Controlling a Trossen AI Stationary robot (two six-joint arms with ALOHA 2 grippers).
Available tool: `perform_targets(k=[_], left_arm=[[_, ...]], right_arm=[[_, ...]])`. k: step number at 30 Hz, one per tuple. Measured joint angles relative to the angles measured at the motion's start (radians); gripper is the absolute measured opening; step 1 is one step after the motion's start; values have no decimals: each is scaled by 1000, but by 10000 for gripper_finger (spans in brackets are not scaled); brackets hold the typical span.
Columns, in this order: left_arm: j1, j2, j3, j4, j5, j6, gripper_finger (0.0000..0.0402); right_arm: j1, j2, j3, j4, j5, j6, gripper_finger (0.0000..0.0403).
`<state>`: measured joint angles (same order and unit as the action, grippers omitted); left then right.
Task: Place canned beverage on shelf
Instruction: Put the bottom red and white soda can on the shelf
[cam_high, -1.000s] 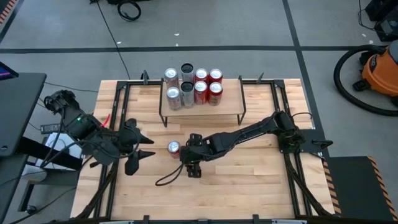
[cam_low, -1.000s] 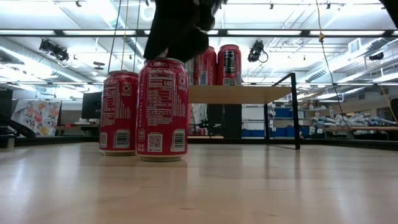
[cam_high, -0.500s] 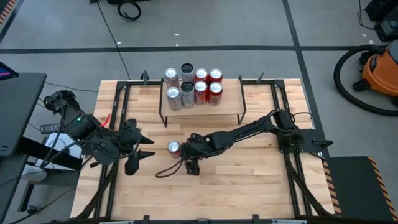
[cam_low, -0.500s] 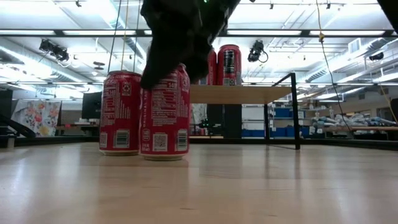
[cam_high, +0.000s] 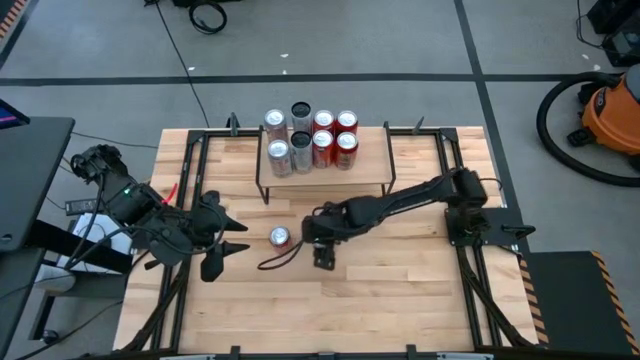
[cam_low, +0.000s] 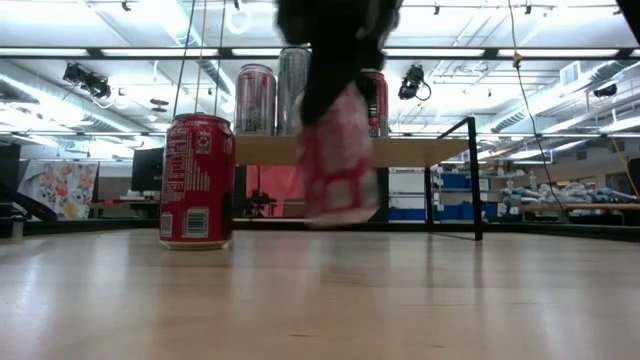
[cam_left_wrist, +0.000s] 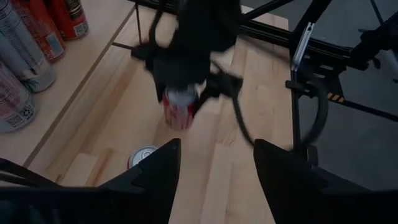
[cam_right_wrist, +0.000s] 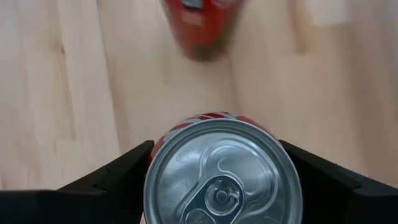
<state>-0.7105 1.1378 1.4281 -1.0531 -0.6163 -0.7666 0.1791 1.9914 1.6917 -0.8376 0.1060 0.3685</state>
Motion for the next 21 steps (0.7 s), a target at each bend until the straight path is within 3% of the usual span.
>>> perform_targets(k=[9, 21], left_arm=[[37, 0, 0, 2, 0, 46, 213], [65, 0, 0, 122, 26, 121, 213]], right_arm=[[-49, -222, 2, -289, 107, -9, 314], [-235, -473, 3, -410, 104, -54, 315]])
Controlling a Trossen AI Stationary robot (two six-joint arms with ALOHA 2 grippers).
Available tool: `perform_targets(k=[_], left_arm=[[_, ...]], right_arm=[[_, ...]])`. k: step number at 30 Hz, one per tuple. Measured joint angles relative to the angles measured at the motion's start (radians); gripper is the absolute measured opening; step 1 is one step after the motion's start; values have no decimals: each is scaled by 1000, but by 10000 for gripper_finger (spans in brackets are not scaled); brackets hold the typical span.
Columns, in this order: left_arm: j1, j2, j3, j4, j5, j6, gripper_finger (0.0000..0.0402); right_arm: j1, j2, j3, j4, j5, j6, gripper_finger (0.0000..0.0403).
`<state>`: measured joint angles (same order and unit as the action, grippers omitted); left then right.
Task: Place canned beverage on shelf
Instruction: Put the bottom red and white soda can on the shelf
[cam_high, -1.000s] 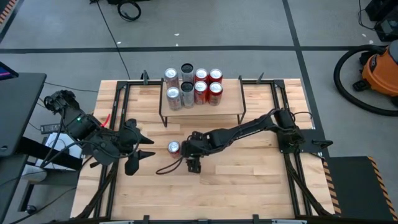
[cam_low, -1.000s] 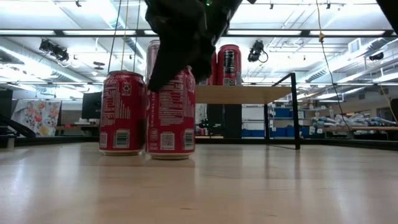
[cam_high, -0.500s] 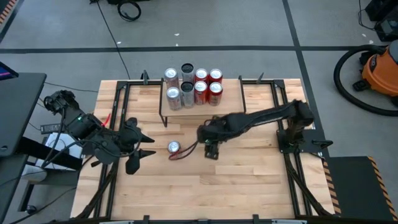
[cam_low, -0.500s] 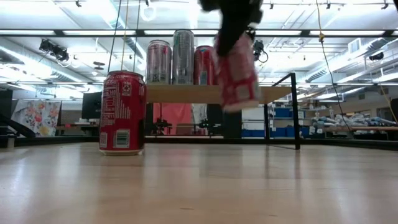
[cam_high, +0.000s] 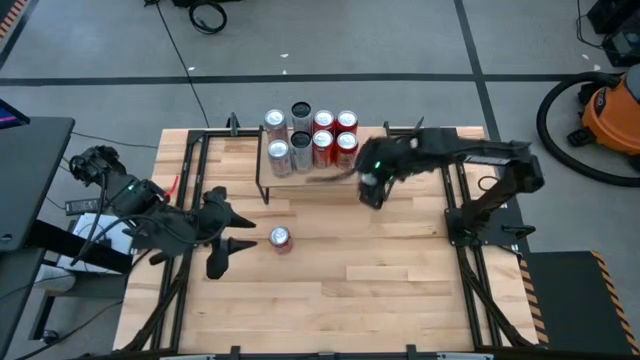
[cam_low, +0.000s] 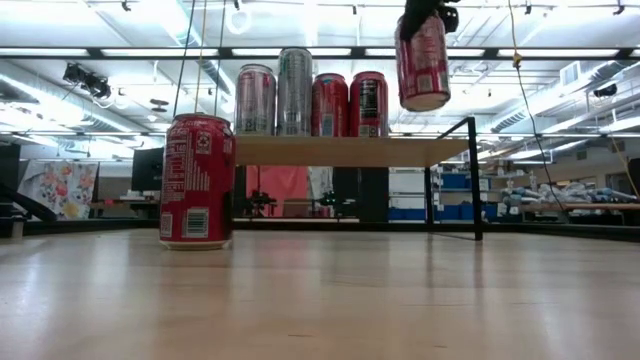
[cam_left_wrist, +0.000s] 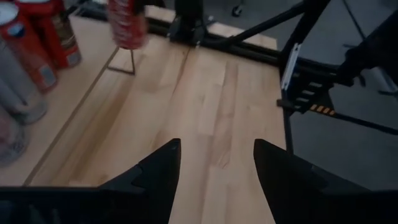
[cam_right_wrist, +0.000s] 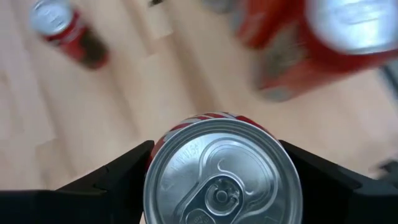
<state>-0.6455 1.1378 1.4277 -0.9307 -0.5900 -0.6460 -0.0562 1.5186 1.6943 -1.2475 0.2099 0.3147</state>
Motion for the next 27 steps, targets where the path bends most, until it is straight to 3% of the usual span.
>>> perform_targets(k=[6, 10, 15, 20, 27], left_arm=[[72, 0, 0, 61, -1, 60, 213], [165, 0, 0, 63, 0, 94, 213], [286, 0, 0, 68, 0, 118, 213], [359, 1, 0, 79, 0, 126, 213], [406, 1, 0, 113, 0, 137, 213]], right_arm=[[-202, -55, 0, -1, -14, -213, 315], [-377, -50, 0, 70, -138, -380, 315], [-541, -29, 0, 135, -210, -538, 316], [-637, 8, 0, 156, -327, -603, 316], [-669, 68, 0, 196, -373, -625, 316]])
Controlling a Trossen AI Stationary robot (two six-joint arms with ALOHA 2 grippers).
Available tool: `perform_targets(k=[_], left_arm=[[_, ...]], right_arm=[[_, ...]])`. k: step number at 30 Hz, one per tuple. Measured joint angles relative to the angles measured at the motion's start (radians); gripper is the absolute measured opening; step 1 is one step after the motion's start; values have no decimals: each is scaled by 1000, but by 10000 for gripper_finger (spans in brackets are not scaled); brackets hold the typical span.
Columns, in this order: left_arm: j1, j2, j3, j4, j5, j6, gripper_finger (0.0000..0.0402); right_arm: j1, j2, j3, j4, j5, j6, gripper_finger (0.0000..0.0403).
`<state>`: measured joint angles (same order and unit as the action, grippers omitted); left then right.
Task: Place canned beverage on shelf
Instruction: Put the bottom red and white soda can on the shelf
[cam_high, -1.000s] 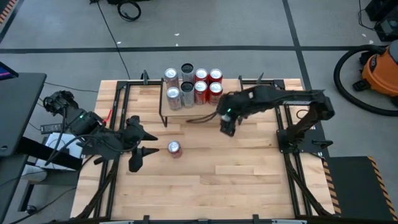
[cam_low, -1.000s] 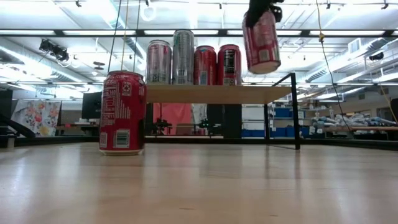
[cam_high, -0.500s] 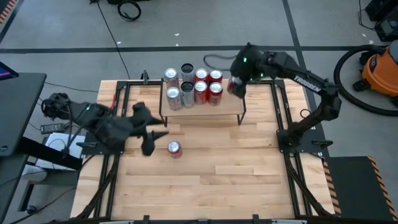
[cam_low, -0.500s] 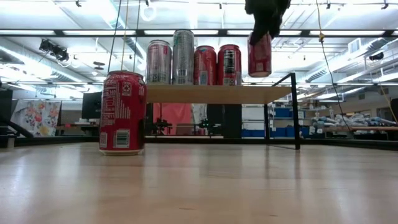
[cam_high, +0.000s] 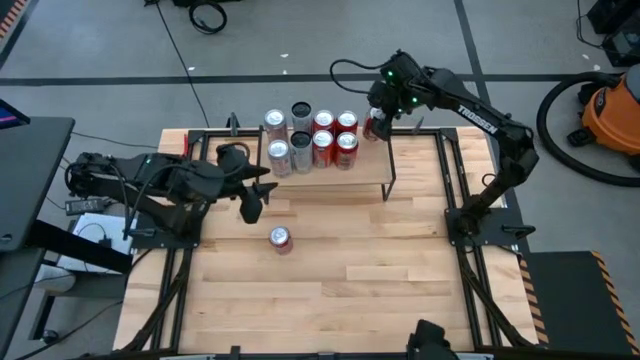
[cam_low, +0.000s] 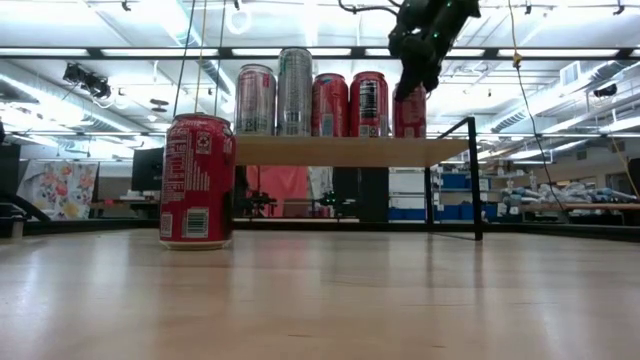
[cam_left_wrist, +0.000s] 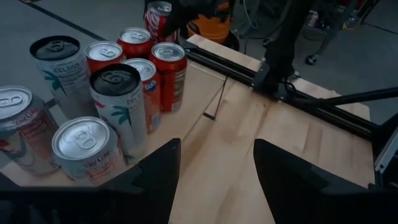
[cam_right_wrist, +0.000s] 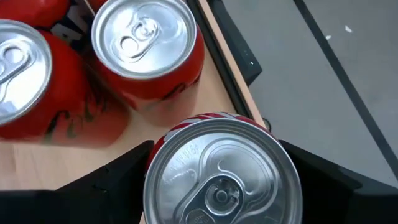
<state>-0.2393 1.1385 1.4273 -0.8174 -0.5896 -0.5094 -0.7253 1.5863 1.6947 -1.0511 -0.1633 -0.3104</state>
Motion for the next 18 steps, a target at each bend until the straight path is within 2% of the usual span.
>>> perform_targets(k=[9, 18], left_arm=[[1, 0, 0, 2, 0, -13, 213], [0, 0, 0, 2, 4, -18, 213]], right_arm=[[-5, 39, -1, 23, -63, 12, 316], [-15, 41, -47, 47, -73, 23, 316]])
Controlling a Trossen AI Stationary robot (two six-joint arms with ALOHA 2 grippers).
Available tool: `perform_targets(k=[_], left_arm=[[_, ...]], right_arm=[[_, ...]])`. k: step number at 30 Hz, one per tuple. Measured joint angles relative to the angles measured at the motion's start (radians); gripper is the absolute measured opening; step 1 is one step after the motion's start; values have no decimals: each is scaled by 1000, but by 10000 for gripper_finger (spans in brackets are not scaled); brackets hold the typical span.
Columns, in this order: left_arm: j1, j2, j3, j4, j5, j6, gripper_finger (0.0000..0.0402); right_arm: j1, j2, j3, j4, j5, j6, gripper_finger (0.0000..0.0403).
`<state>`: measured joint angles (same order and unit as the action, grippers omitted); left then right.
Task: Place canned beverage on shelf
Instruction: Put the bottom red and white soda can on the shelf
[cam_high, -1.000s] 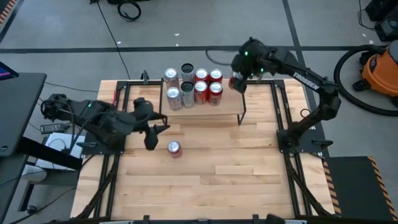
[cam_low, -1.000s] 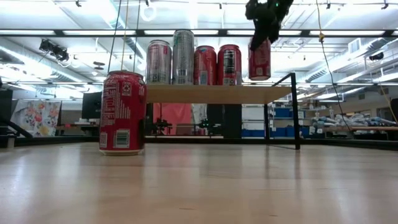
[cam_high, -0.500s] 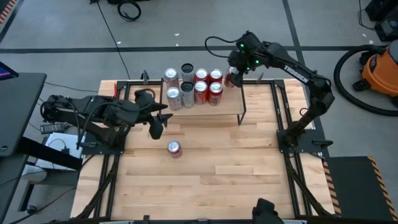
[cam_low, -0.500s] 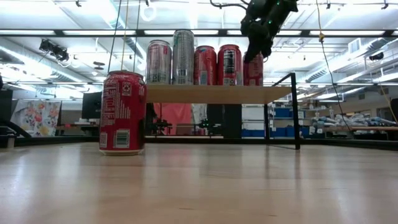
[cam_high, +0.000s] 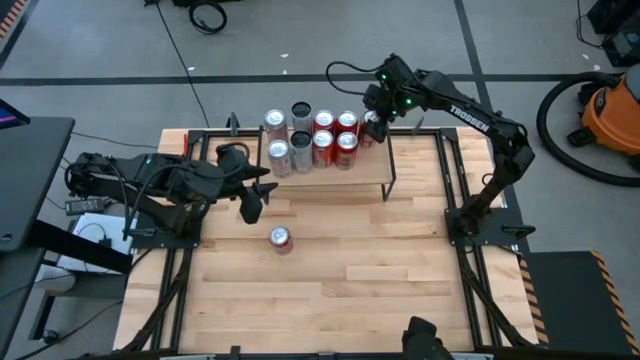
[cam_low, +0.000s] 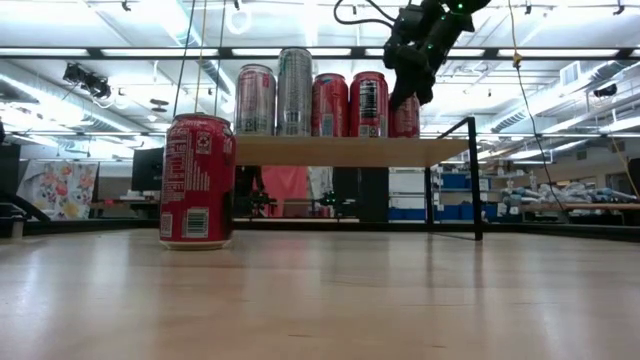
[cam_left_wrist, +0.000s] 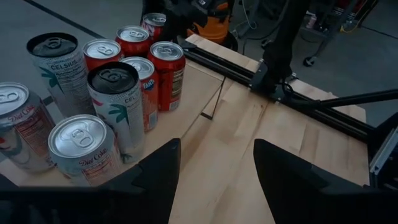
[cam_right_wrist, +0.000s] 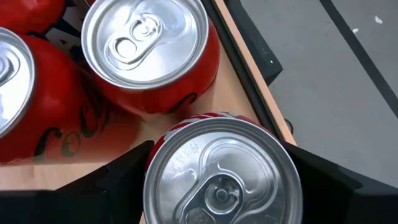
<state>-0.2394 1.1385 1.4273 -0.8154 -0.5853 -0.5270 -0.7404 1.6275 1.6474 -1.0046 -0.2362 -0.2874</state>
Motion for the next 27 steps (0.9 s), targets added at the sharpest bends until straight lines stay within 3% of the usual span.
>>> perform_targets(k=[7, 13, 27], left_arm=[[0, 0, 0, -10, 6, 0, 213], [0, 0, 0, -28, 7, 0, 213], [0, 0, 0, -28, 42, 23, 213]], right_arm=[[-2, -4, -11, 1, -1, 7, 322], [-8, 7, 3, -81, 13, 18, 367], [53, 1, 228, -260, 81, 30, 372]])
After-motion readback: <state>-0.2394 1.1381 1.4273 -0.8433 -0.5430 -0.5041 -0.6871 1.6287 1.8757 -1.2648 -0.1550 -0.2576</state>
